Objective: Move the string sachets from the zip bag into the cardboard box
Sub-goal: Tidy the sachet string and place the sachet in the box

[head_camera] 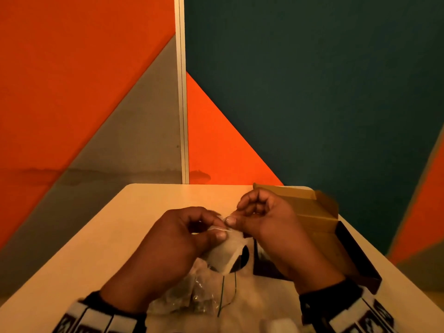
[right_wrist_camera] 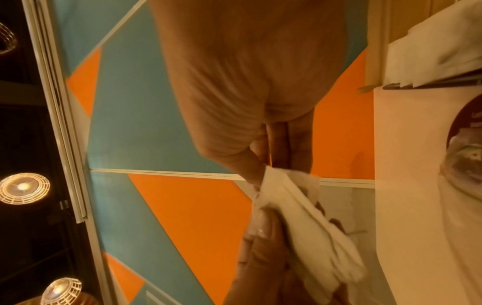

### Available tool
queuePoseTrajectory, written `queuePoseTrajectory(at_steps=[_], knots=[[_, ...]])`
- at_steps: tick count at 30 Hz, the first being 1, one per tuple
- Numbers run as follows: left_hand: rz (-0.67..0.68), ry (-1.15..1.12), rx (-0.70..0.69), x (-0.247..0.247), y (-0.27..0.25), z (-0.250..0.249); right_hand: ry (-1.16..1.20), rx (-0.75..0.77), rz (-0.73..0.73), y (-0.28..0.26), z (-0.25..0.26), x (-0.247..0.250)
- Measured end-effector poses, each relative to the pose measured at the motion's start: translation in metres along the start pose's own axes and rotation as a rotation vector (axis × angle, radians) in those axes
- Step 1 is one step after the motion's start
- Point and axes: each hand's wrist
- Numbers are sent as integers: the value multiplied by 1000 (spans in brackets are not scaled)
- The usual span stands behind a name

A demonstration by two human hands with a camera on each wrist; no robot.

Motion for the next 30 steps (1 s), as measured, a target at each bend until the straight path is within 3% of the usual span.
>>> queuePoseTrajectory(at_steps=[8, 13, 21, 23, 27, 30], knots=[[-38, -114, 14, -4, -1, 0, 161, 7, -25, 2, 12, 14], [-56, -114, 18, 1, 1, 2, 241, -67, -126, 8, 10, 16], [-113, -10, 22, 14, 7, 8, 144, -208, -228, 11, 7, 11], [-116, 33, 27, 17, 7, 9, 110, -156, -164, 6, 8, 7], [-92, 52, 19, 16, 6, 6, -89, -128, 132, -9, 10, -11], [-81, 49, -5, 15, 6, 5, -203, -84, 73, -8, 9, -14]])
Point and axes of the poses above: each hand's wrist, its own y-axis towards the middle knuckle, its own x-axis out of the back of the hand, z = x × y, and after that the axes turned 11 degrees about -x, right-handed
